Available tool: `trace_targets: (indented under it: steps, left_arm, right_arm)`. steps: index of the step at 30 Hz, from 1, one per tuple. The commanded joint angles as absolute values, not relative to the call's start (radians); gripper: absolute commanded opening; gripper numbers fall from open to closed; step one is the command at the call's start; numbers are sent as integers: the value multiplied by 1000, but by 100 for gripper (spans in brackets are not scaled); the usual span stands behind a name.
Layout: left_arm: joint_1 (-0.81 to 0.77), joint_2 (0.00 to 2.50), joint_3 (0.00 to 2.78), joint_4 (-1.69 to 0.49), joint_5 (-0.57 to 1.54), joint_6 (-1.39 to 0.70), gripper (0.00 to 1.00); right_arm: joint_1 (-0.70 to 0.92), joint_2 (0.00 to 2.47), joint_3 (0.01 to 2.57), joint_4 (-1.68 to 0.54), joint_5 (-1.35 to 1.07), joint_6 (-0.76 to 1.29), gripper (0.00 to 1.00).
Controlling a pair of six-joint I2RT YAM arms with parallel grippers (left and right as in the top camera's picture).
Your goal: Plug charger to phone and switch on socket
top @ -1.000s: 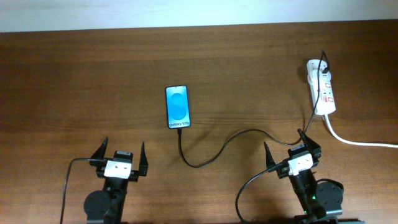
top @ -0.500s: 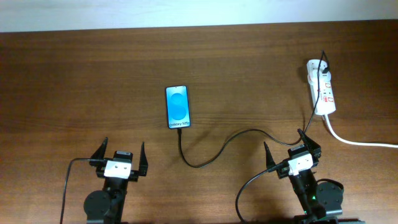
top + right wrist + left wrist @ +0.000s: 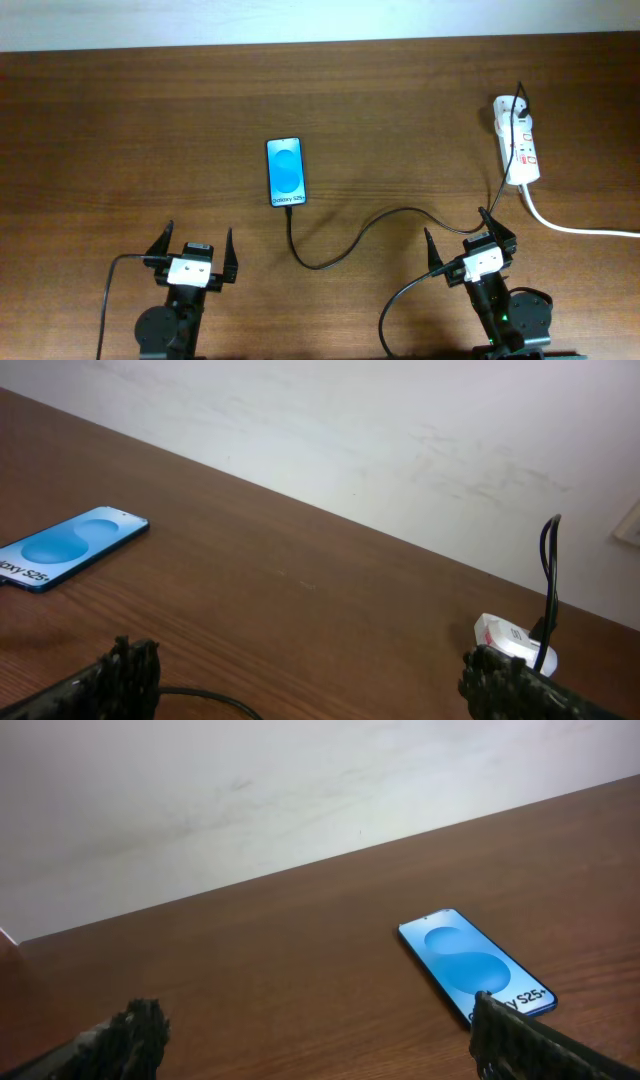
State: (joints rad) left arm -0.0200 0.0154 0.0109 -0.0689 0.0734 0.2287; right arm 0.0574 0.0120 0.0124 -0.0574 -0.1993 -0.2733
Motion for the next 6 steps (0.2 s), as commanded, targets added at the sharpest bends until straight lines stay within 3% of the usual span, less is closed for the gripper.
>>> trace_targets:
  steps: [1, 6]
  left_arm:
    - [-17, 5, 9, -77, 63, 241, 99]
    - [-17, 5, 9, -77, 63, 241, 99]
  right_arm:
    - [51, 4, 6, -62, -194, -276, 98]
    - [51, 4, 6, -62, -194, -277, 98]
